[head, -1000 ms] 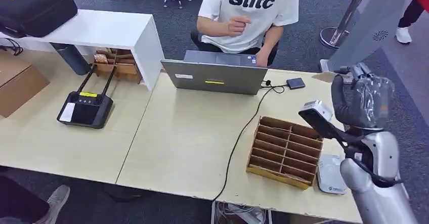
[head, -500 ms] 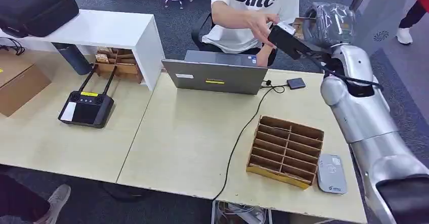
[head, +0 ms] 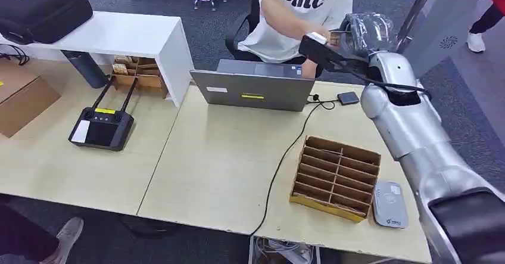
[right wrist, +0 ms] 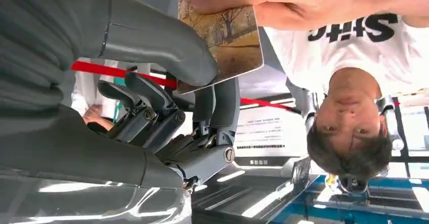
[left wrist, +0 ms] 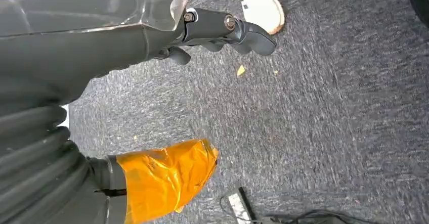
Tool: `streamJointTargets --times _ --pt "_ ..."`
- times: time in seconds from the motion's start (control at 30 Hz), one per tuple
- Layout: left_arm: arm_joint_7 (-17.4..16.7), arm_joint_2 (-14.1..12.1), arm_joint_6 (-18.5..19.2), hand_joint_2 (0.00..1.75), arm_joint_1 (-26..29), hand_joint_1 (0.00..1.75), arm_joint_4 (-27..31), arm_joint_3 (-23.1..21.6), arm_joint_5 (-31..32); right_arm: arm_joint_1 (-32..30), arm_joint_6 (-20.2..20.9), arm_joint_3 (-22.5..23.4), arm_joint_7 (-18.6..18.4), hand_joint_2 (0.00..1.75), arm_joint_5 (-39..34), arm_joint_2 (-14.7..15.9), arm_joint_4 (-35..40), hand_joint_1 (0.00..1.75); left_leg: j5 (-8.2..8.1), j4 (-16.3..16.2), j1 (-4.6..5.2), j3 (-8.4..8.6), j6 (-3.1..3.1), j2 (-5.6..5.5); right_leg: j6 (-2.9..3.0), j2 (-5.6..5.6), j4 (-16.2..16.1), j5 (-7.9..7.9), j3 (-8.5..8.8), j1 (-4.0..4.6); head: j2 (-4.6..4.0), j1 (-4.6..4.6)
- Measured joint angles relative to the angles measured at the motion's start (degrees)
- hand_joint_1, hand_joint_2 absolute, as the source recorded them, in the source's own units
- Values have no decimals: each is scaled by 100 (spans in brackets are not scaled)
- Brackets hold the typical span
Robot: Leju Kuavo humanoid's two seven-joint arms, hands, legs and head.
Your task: Pass the card to the sensor for recognition and then transmit it.
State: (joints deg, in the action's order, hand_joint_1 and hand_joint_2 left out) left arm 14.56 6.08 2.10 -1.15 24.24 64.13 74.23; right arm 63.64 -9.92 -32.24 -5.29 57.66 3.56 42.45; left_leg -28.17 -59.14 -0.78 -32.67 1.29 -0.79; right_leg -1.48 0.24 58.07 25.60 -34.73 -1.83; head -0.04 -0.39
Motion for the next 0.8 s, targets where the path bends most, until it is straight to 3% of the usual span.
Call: streamJointTargets --times 0.2,0.23,0.27,0.57,0.8 --pt "-9 -35 15 175 -6 0 0 -11 -24 24 35 -55 -4 175 -59 -50 -105 175 0 0 1 -1 0 0 0 0 -1 0 0 -1 0 4" --pt "-9 -37 22 175 -9 0 0 -22 -35 25 33 -64 -2 175 -63 -53 -123 17 0 0 1 -1 0 0 0 0 -2 0 0 -1 0 2" --pt "-9 -35 33 175 -12 0 0 -37 -39 24 31 -72 4 175 -87 -61 -138 0 0 0 2 -1 0 0 0 0 -2 0 0 -1 0 4" --pt "-68 -26 0 175 35 0 -74 -260 -157 -127 -28 -55 260 175 -875 -11 403 0 -1 -1 2 -1 0 8 0 7 -3 -1 -10 -1 0 2" --pt "-66 -4 -77 175 140 0 -162 -289 -280 -676 -280 348 674 175 -1797 431 1890 0 -2 -1 2 -6 -2 -1 0 -1 -9 1 -10 0 0 4"
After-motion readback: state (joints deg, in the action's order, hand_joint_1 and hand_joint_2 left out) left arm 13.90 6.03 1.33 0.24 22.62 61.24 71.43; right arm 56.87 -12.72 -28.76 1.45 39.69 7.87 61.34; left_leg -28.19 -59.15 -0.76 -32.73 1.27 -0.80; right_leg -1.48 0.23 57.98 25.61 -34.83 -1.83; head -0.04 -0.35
